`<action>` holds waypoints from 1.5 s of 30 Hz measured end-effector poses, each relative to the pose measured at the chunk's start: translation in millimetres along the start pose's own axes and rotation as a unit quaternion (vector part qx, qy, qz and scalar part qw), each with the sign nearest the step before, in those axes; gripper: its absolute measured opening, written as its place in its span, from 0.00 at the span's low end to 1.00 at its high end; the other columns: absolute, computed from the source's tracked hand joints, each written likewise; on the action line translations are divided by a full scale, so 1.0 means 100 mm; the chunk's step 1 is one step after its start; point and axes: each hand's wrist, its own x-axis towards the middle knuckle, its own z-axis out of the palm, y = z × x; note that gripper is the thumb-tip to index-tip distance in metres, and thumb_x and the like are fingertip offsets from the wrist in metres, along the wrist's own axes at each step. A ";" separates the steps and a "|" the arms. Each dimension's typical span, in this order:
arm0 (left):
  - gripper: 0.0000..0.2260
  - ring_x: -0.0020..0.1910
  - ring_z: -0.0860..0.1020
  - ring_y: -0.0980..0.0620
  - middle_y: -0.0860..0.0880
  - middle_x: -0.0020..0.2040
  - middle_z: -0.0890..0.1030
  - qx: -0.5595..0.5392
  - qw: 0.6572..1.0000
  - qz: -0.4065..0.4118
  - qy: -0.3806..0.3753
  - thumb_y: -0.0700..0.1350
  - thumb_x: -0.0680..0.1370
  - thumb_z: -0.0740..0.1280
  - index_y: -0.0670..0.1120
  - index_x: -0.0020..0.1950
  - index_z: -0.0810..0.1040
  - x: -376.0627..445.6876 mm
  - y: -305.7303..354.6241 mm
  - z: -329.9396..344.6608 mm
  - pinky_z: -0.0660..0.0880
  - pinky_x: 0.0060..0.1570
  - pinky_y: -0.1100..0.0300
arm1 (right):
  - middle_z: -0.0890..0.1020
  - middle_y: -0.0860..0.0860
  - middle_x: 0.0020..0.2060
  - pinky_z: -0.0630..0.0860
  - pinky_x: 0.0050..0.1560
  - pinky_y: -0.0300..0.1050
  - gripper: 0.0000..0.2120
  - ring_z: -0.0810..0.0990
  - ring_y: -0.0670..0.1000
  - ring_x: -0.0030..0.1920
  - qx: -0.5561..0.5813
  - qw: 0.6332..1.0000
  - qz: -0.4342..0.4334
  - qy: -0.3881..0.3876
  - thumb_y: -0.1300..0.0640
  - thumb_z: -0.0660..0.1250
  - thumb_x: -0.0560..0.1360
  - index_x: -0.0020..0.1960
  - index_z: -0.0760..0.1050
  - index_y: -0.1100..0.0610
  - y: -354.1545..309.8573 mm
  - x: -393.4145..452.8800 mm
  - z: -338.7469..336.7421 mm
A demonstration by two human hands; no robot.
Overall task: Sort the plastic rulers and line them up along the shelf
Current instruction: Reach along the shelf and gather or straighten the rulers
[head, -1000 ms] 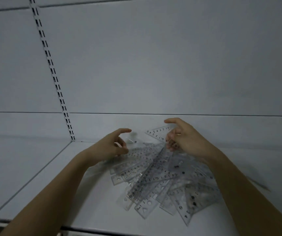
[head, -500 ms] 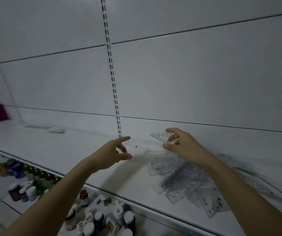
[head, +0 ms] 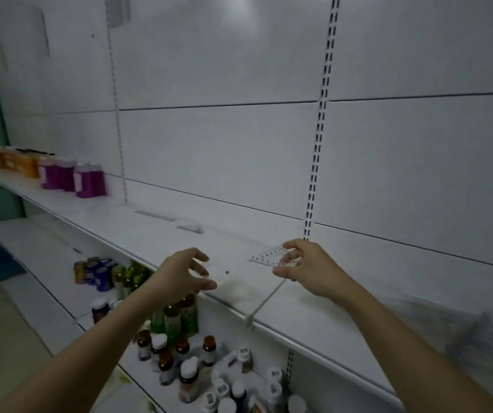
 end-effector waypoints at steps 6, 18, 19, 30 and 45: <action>0.26 0.44 0.81 0.57 0.54 0.49 0.80 -0.005 0.999 -0.017 0.027 0.47 0.70 0.76 0.47 0.66 0.73 -0.05 -0.84 -0.90 0.78 0.39 0.67 | 0.81 0.47 0.50 0.76 0.50 0.44 0.30 0.80 0.50 0.48 -0.018 1.000 -0.011 -0.012 0.52 0.78 0.68 0.65 0.71 0.55 -0.66 0.51 0.97; 0.25 0.43 0.79 0.59 0.52 0.50 0.79 -0.005 0.998 -0.032 0.062 0.45 0.72 0.75 0.43 0.66 0.73 0.33 -1.69 -1.87 0.75 0.33 0.72 | 0.80 0.48 0.53 0.72 0.43 0.38 0.29 0.80 0.48 0.48 -0.039 0.997 -0.038 -0.052 0.51 0.77 0.69 0.66 0.72 0.55 -1.38 1.39 2.07; 0.25 0.44 0.80 0.58 0.52 0.52 0.79 -0.002 0.998 -0.031 0.060 0.45 0.71 0.75 0.44 0.66 0.73 0.42 -1.74 -1.89 0.75 0.34 0.72 | 0.79 0.48 0.53 0.72 0.42 0.37 0.29 0.80 0.47 0.48 -0.042 0.997 -0.037 -0.057 0.51 0.77 0.69 0.67 0.72 0.55 -1.38 1.49 2.10; 0.26 0.42 0.82 0.54 0.52 0.55 0.80 0.045 0.999 -0.022 0.014 0.47 0.71 0.75 0.47 0.67 0.73 1.68 -2.18 -1.99 0.79 0.41 0.64 | 0.80 0.48 0.55 0.76 0.41 0.41 0.25 0.81 0.46 0.38 0.008 0.998 -0.013 -0.062 0.52 0.76 0.70 0.63 0.71 0.55 -1.12 2.77 2.40; 0.25 0.43 0.81 0.52 0.52 0.52 0.80 0.022 0.996 0.033 -0.077 0.47 0.69 0.77 0.45 0.64 0.76 3.32 -2.36 -1.34 0.78 0.44 0.61 | 0.80 0.46 0.50 0.71 0.34 0.36 0.23 0.81 0.45 0.35 0.015 0.994 0.102 0.041 0.51 0.75 0.70 0.61 0.73 0.55 -0.37 3.32 2.05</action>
